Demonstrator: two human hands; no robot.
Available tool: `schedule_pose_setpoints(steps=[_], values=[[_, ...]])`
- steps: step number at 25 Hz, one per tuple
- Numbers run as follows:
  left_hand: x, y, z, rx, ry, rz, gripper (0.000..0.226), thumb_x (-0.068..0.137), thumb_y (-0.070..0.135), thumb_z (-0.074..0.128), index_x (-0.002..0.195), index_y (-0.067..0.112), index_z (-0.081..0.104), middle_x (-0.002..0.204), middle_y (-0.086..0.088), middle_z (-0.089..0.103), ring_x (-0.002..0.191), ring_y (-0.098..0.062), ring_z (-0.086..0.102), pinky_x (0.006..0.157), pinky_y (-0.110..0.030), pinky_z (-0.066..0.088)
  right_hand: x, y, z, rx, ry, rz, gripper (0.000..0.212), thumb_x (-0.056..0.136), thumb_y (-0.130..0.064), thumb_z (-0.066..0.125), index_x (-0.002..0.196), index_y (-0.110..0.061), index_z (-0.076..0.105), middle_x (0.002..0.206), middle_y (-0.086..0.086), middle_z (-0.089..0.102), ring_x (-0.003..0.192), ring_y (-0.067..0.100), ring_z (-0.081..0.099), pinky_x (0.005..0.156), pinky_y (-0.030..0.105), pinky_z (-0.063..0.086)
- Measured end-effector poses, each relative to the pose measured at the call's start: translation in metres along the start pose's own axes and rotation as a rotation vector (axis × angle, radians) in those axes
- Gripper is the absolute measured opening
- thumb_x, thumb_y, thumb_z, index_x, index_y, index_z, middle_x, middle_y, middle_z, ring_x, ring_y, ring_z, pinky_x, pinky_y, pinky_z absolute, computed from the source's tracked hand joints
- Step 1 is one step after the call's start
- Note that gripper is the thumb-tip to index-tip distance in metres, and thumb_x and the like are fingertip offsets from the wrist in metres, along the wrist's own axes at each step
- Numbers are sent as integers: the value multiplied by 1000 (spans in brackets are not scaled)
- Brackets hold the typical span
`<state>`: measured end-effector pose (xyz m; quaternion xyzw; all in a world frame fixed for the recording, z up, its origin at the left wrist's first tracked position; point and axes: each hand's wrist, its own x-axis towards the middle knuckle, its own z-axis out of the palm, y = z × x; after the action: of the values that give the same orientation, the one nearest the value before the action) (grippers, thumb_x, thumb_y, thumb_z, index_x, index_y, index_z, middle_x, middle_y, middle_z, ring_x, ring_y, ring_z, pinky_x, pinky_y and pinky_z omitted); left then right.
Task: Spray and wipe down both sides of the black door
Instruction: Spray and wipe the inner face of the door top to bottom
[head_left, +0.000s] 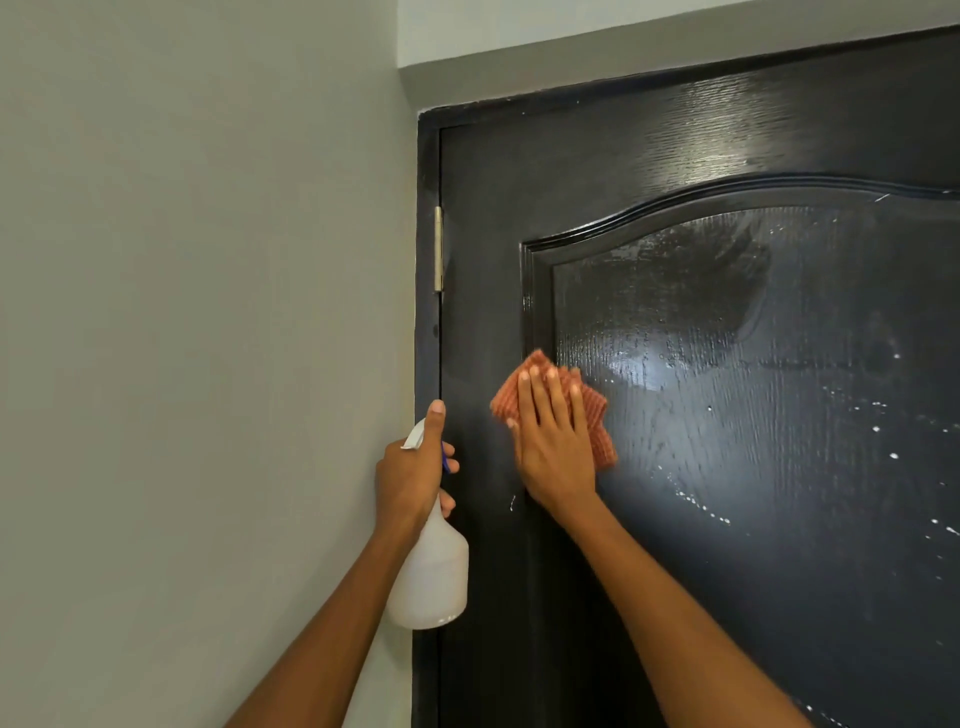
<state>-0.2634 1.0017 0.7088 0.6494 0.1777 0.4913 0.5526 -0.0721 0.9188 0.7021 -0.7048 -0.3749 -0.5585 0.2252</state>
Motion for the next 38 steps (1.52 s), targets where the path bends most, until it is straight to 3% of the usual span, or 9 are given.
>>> schedule_pose_setpoints(steps=[3,6,16,21,24,28,31,33,38], values=[[-8,2,0,4,-8,20,64,91,70,47,84,10,68,85,-15,74,48,-23,60,43,-26,53,-87,5,5,-44,-120,-62,68,106,-39,32,164,-8,15,171,14,10,159,31,8,128,49,3],[-17,4,-4,-11,-22,-2,64,91,69,48,84,9,67,86,-16,73,49,-22,60,42,-25,52,-114,10,-1,-61,-220,-81,65,108,-42,26,165,-12,15,172,9,12,160,27,5,127,49,4],[-23,-8,-2,38,-10,-37,67,86,72,52,92,8,70,88,-15,74,52,-25,63,42,-26,53,96,-6,-32,-76,-76,43,67,109,-40,27,165,-11,3,173,10,0,159,35,-5,127,52,-11],[-35,-47,1,84,40,-104,70,84,77,49,91,11,70,85,-12,74,52,-26,64,48,-29,54,52,-21,5,-91,-135,-330,69,110,-47,29,166,-15,5,173,9,-2,159,33,-8,128,52,-6],[-48,-66,-5,69,65,-123,68,86,76,49,95,12,71,85,-9,74,50,-25,64,45,-26,52,-13,-23,22,-50,-194,-441,71,109,-52,25,166,-15,3,173,10,-3,159,30,-10,127,48,-14],[-76,-82,-13,98,82,-99,69,85,75,43,98,12,70,85,-7,74,48,-23,63,44,-25,52,-126,-13,40,-45,-405,-701,64,111,-50,22,166,-20,8,173,5,2,159,26,-11,123,45,-23],[-93,-91,-17,104,76,-120,71,82,75,42,100,12,70,86,-7,73,47,-23,62,43,-24,50,-136,0,40,-72,-515,-853,60,111,-49,19,165,-26,11,173,0,5,159,24,-7,124,43,-21],[-95,-91,-18,74,61,-137,65,89,70,46,100,11,70,88,-9,74,46,-23,61,41,-25,49,-99,-3,30,-103,-487,-837,61,110,-52,21,165,-28,12,173,0,6,159,26,-6,126,47,-13],[-74,-67,-23,-23,85,-106,57,91,64,53,91,10,71,83,-10,73,47,-20,63,41,-25,51,69,-7,-15,-178,-234,-495,66,108,-57,18,165,-29,4,173,3,-2,159,31,-6,127,50,-10]])
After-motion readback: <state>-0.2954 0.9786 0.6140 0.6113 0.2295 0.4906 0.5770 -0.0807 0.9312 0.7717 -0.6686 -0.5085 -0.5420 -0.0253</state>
